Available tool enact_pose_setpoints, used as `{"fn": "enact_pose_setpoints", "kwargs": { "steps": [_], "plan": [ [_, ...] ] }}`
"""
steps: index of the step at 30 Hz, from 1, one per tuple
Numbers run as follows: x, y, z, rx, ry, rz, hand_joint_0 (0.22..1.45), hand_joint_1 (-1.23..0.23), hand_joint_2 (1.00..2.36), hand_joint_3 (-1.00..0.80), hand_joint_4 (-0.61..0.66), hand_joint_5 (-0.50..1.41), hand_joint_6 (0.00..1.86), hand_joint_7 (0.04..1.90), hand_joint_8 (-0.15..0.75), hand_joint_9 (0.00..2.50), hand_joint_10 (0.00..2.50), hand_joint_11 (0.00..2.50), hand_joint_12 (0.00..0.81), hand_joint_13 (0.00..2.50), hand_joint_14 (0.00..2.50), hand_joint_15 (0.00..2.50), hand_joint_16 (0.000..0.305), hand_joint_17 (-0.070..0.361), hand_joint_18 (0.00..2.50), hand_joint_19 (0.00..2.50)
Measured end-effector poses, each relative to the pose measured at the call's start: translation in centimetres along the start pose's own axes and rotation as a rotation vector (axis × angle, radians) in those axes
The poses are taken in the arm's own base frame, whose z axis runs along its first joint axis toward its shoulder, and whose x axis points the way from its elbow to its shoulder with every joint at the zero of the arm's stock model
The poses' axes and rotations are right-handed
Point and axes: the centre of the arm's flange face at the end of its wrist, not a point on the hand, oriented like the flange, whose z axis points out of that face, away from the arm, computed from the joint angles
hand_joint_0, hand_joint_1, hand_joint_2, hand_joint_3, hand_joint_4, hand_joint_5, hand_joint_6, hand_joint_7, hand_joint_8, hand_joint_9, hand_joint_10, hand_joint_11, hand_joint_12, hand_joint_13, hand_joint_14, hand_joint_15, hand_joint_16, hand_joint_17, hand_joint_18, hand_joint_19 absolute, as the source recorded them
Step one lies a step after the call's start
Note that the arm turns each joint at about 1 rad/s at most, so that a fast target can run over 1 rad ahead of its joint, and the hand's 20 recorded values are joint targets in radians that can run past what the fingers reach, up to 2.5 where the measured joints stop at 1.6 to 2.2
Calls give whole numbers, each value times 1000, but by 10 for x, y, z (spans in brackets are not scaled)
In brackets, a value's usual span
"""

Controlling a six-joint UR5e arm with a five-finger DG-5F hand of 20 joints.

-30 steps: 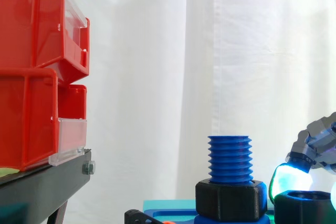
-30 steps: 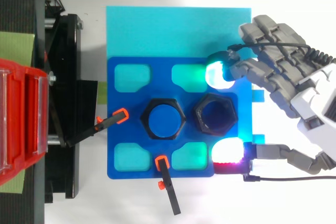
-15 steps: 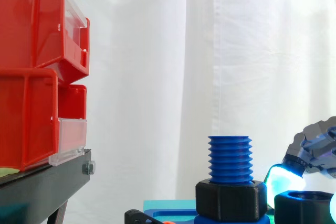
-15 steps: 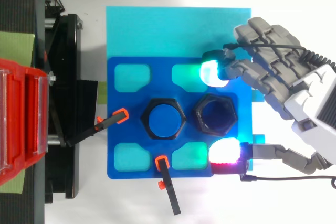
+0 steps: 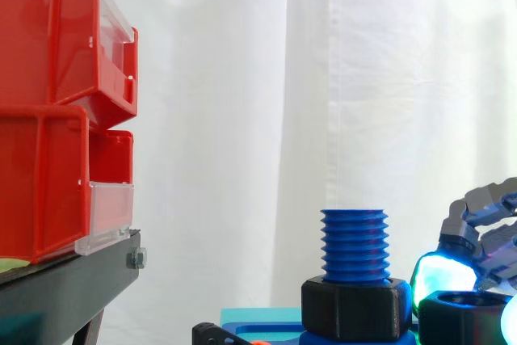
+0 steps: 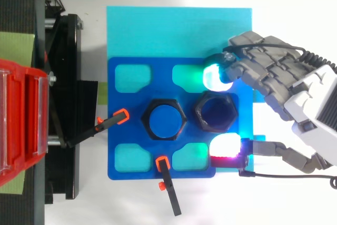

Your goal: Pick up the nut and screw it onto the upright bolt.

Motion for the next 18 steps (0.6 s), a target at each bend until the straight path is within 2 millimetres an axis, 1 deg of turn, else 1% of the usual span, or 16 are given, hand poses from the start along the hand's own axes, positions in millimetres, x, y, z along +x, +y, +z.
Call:
{"fn": "enact_pose_setpoints", "kwargs": {
  "steps": [4,13,16,18],
  "plan": [
    [0,0,0,-1,1,-1,539,-729,1000,-500,343,-205,500,1447,341,389,0,68,385,373,0,0,55,125,462,4],
    [-1,0,-1,-2,3,0,542,-704,1000,-500,340,-199,518,1440,347,425,3,92,382,381,0,0,55,125,486,19],
    [-7,2,-1,-4,0,7,543,-698,1000,-500,336,-199,522,1437,349,436,2,96,382,384,0,0,55,124,492,12],
    [-14,4,-3,-6,-3,15,543,-696,1000,-500,338,-199,523,1435,348,435,2,92,381,384,0,0,55,124,492,18]
  ]
}}
